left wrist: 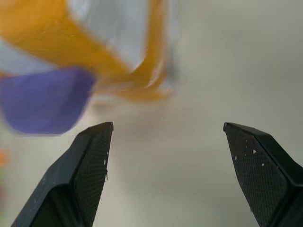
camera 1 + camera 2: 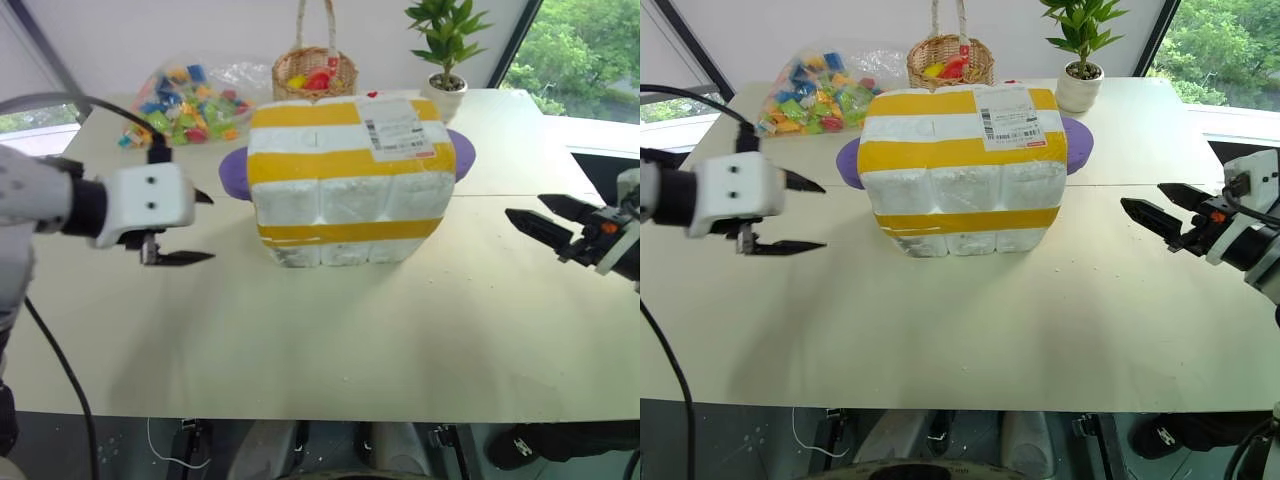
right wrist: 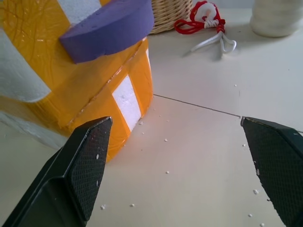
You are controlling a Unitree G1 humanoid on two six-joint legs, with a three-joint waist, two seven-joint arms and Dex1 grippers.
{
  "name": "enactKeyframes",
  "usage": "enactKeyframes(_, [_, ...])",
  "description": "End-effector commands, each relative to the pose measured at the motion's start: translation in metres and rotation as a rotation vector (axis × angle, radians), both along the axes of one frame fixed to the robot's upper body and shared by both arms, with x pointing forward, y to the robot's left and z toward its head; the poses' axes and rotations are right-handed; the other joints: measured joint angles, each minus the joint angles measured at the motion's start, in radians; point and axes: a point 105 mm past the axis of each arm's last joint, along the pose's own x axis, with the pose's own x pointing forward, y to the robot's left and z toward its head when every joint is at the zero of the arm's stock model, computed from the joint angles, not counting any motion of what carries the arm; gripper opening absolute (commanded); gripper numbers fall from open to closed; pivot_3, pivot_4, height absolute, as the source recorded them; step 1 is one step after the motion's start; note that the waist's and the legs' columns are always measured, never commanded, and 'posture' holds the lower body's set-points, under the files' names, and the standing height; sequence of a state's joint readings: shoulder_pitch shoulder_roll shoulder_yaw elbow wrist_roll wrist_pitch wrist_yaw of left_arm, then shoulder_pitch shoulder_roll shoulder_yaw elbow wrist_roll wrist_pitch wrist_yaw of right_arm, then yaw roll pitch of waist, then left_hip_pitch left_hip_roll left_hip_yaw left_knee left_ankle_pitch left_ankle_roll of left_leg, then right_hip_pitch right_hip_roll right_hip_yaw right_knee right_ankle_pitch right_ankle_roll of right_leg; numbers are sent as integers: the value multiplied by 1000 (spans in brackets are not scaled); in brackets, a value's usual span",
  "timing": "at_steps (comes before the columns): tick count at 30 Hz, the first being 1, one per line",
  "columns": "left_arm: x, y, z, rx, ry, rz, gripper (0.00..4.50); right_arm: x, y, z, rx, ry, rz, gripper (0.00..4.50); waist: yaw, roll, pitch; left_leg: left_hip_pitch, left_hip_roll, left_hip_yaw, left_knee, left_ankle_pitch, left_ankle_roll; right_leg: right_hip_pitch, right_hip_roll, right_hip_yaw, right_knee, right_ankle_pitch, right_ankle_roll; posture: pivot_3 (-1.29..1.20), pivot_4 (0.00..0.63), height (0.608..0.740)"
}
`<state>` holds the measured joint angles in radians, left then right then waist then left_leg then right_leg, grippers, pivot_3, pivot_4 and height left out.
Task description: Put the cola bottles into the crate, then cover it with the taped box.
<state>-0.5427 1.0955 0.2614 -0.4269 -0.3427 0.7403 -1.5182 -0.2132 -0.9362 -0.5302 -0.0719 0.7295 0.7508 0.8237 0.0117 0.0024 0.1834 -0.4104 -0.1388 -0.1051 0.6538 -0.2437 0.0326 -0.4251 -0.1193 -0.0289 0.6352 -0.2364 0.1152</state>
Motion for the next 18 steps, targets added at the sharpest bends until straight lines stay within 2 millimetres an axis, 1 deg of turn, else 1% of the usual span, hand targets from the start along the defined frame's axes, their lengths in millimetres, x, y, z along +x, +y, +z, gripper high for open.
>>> enactKeyframes(1, [-3,16,21,-232,92,50,3901,-4,5,15,-52,-43,44,4500,1,0,0,1,0,0,0,0,0,1,0,0,0,0,0,0,150,732])
enactKeyframes(3, [3,33,19,-386,220,95,3901,-8,14,20,-77,-40,101,4500,0,1,0,2,0,0,0,0,0,2,0,0,0,0,0,0,150,732])
enactKeyframes(4, [4,38,17,-444,268,101,3901,-9,18,22,-88,-39,123,4500,-1,1,0,2,0,0,0,0,0,2,0,0,0,0,0,0,150,732])
enactKeyframes(6, [7,40,17,-497,301,96,3901,-11,24,26,-107,-38,166,4500,-2,0,0,2,0,0,0,0,0,1,0,0,0,0,0,0,150,732])
enactKeyframes(8, [22,45,13,-566,323,134,3901,-13,32,29,-127,-37,213,4500,-1,0,0,2,0,0,0,0,0,1,0,0,0,0,0,0,150,732])
enactKeyframes(10, [31,48,10,-589,328,154,3901,-13,36,30,-136,-34,235,4500,1,0,0,2,0,0,0,0,0,1,-1,0,0,0,0,0,150,732])
enactKeyframes(13, [39,47,9,-597,323,159,3901,-13,39,30,-135,-18,256,4500,1,0,0,1,0,0,0,0,0,1,-1,0,0,0,0,0,150,732])
enactKeyframes(16, [38,42,10,-616,344,138,3901,-17,44,25,-134,10,283,4500,0,0,0,1,0,0,-1,0,0,1,-2,0,-1,0,0,0,150,732])
enactKeyframes(18, [39,41,7,-601,348,141,3901,-20,48,23,-144,21,311,4500,0,0,0,1,0,0,-2,0,0,0,-2,0,-1,0,0,0,150,732])
